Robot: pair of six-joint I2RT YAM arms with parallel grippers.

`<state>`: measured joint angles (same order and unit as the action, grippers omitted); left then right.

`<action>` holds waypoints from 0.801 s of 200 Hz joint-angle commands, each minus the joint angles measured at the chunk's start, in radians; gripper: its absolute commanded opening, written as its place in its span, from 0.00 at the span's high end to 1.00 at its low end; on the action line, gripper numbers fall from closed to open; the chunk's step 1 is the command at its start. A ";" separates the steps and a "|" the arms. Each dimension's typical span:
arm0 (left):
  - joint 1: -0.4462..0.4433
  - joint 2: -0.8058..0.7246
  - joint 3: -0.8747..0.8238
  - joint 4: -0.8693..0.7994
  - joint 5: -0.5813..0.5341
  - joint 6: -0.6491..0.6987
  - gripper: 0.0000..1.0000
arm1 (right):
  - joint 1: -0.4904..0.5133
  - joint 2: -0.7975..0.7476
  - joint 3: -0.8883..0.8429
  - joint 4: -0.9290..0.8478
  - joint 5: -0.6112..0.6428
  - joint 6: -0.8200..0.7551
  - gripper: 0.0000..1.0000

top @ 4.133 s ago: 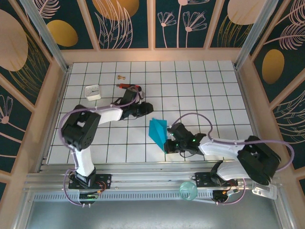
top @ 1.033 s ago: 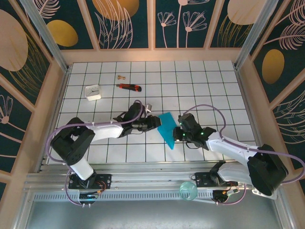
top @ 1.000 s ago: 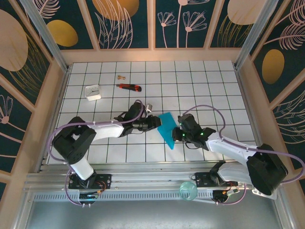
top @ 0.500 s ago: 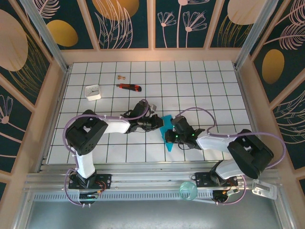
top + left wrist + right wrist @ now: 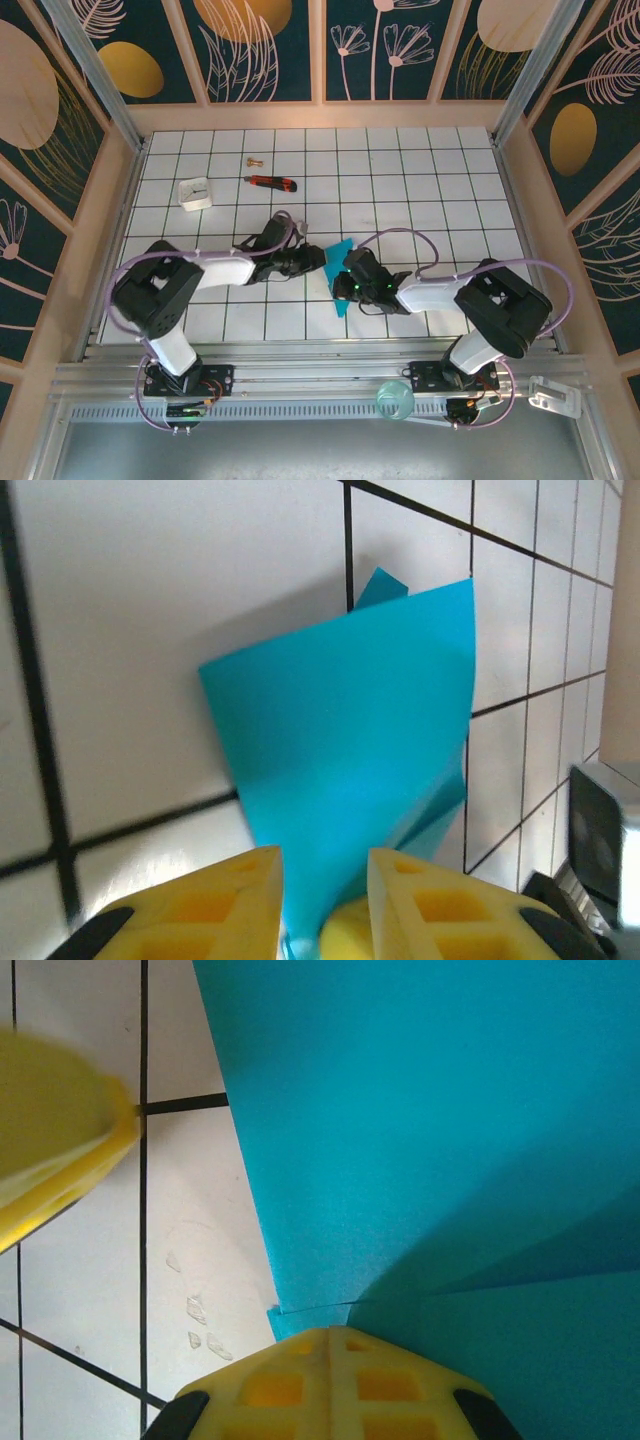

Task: Fold a paper plane with a square sheet of paper (pick it up from the middle)
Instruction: Fold the wing for the fifth time at the center of the table.

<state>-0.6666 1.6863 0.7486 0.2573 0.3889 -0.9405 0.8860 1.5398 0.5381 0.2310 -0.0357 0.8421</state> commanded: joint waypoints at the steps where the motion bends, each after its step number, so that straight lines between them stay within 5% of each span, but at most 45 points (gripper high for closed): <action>1: -0.003 -0.067 -0.048 0.012 -0.025 -0.036 0.76 | 0.031 0.044 0.000 -0.025 0.048 0.104 1.00; 46: -0.005 0.079 0.017 0.123 0.094 -0.071 0.93 | 0.037 0.013 -0.004 0.003 0.048 0.114 1.00; 109: 0.002 0.242 0.168 -0.006 0.097 0.070 1.00 | 0.023 -0.123 -0.018 -0.014 0.026 0.045 0.96; 160: 0.040 0.312 0.281 -0.164 0.140 0.310 1.00 | -0.192 -0.332 -0.055 -0.181 -0.230 -0.163 0.78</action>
<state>-0.6453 1.9579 0.9699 0.2115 0.5117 -0.7937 0.7948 1.2762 0.5182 0.1711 -0.1257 0.8055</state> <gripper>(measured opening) 0.061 0.186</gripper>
